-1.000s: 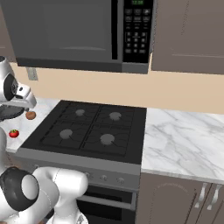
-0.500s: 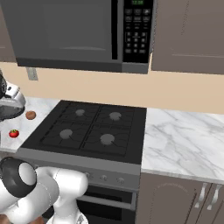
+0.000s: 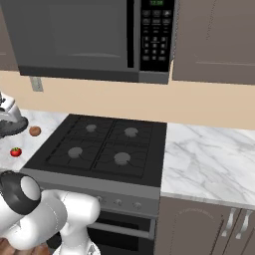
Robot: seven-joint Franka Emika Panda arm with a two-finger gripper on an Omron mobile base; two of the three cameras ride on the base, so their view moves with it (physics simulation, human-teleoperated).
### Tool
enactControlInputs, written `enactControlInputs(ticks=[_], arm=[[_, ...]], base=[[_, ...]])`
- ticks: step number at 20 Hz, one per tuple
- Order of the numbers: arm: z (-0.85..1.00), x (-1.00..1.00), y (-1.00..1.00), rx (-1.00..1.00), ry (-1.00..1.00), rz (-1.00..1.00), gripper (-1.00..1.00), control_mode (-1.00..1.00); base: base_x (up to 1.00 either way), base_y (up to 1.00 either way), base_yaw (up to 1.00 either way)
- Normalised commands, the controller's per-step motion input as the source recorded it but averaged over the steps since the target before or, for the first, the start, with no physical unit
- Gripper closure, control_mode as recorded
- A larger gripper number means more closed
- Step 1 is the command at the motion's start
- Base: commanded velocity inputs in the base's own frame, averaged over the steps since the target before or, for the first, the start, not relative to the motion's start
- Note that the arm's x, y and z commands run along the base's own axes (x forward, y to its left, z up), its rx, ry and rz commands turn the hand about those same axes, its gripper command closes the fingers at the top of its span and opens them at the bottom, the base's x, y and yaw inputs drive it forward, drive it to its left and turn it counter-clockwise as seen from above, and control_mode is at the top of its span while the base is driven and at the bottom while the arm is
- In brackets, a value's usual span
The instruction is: Place the pan on the front left burner on the stove. Then place the tomato and the onion in the pan and turn on the front left burner.
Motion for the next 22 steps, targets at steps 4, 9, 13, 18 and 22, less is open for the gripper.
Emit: enactControlInputs(ticks=[4, 9, 13, 18, 22], arm=[[-0.03, 0.0, 0.26, 0.1, 0.0, 0.02, -1.0, -1.0], [-0.04, 0.0, 0.29, 0.07, 0.0, 0.04, -1.0, -1.0], [-0.12, 0.0, 0.33, 0.05, 0.0, 0.05, -1.0, -1.0], [-0.16, 0.0, 0.3, 0.02, 0.0, 0.05, -1.0, -1.0], [-0.17, 0.0, 0.26, 0.01, 0.0, 0.07, -1.0, -1.0]], base=[[0.0, 0.0, 0.0], [0.0, 0.0, 0.0], [0.0, 0.0, 0.0], [0.0, 0.0, 0.0], [0.0, 0.0, 0.0]])
